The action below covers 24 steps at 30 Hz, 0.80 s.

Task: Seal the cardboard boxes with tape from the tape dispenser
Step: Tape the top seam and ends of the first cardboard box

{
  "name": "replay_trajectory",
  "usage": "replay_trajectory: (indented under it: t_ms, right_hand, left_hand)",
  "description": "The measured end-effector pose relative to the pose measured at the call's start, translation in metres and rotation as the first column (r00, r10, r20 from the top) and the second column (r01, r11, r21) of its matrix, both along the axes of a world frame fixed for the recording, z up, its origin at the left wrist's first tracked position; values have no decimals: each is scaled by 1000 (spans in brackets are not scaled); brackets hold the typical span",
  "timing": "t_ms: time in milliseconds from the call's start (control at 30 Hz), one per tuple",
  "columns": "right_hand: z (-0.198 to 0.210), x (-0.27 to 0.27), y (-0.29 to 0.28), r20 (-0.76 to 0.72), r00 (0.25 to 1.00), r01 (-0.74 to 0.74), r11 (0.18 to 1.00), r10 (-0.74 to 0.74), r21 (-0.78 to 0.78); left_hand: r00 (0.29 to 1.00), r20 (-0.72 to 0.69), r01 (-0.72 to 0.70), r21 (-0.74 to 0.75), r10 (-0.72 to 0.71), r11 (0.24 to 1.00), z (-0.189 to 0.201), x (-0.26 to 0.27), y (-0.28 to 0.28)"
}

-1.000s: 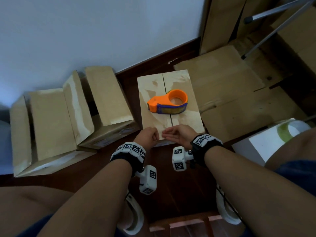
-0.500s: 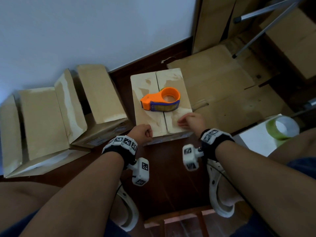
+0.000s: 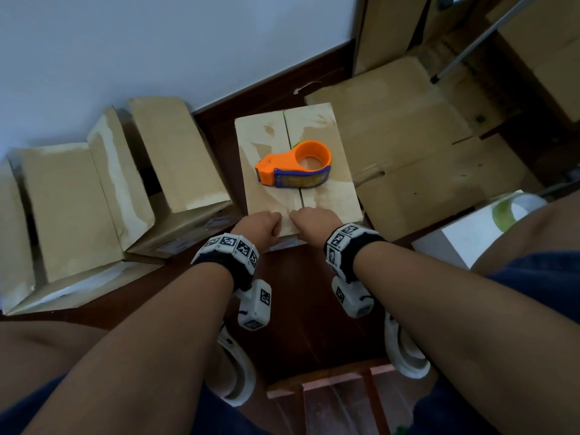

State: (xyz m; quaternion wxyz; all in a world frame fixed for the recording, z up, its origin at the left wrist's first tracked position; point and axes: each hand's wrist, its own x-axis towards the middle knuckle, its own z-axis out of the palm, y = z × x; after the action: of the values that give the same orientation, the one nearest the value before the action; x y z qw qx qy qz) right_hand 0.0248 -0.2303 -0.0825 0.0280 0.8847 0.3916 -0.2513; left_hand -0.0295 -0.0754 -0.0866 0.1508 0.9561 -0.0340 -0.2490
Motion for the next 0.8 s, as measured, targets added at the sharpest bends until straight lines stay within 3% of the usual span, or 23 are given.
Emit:
replay_trajectory:
  t_ms: [167,500,800]
  right_hand:
    - [-1,7,-6,-80,997,21,999,-19,26]
    - [3,26,-62,-54,996,74,997,-73,0]
    - [-8,39,-74,-73,990,118,991,-123,-66]
  left_hand:
    - [999,-39,-8,-9,7,1000,1,2,1]
    - [997,-76,12,-4,-12,1000,1,4,4]
    - [988,-135,91,118,-75,989,5,14,-2]
